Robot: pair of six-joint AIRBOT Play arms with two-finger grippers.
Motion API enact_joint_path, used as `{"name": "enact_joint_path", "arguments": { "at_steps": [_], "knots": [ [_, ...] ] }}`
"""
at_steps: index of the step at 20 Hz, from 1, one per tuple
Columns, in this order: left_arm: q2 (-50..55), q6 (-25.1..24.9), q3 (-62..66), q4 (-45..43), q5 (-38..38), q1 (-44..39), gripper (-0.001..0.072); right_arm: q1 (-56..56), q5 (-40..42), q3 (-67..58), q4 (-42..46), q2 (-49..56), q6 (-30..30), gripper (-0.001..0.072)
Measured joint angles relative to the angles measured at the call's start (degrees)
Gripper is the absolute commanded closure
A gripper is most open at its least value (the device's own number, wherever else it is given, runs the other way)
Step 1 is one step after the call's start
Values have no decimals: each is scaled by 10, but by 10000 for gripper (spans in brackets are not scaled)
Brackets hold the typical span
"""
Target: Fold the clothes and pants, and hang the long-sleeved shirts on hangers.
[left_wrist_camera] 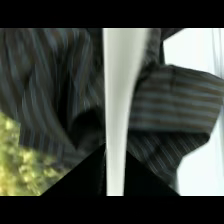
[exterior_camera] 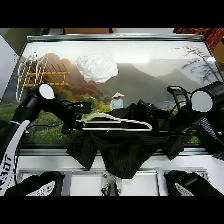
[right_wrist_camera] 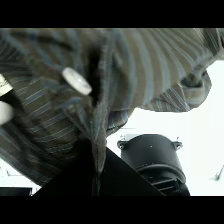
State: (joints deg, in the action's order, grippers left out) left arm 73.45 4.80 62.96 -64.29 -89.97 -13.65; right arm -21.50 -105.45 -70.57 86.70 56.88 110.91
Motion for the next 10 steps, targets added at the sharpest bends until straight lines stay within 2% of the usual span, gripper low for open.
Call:
{"name": "enact_joint_path", "arguments": {
  "at_steps": [4,10],
  "knots": [
    [42,-7,33,3,15,-38,695,0,0,-56,-5,14,-32,702],
    [100,8,99,66,9,-55,696,0,0,-169,-20,65,-58,701]
  ]
}}
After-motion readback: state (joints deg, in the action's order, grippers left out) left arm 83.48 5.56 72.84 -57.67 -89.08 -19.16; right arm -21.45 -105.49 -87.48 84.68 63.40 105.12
